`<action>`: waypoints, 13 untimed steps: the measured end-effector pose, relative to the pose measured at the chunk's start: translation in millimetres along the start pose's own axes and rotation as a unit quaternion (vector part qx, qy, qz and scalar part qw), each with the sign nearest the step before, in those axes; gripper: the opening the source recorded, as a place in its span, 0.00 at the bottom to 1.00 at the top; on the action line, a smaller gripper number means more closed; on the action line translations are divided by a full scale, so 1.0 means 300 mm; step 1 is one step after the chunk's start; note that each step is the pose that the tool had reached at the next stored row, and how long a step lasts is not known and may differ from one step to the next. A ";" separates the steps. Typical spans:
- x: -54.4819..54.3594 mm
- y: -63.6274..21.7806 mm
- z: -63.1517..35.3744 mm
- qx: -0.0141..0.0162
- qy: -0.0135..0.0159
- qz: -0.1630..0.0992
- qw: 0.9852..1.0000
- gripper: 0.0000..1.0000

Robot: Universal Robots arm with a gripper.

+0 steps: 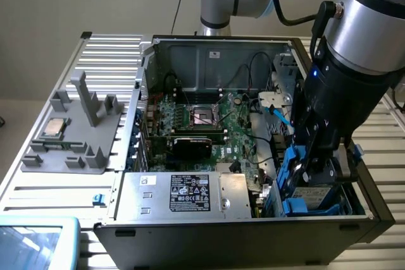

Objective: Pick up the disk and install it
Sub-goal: 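Insert the disk into the insertion slot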

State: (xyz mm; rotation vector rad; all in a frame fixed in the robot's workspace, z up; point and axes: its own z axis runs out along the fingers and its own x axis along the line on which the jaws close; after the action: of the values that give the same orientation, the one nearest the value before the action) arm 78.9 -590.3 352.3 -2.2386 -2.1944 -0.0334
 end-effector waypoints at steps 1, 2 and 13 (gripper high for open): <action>0.001 0.000 0.006 0.000 0.003 0.000 1.000 0.38; 0.001 0.000 0.006 0.000 0.003 0.000 1.000 0.43; 0.001 0.000 -0.006 0.000 0.001 0.000 1.000 0.51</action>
State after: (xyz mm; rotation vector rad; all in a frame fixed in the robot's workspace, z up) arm 78.7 -590.0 354.0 -2.2376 -2.1930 -0.0351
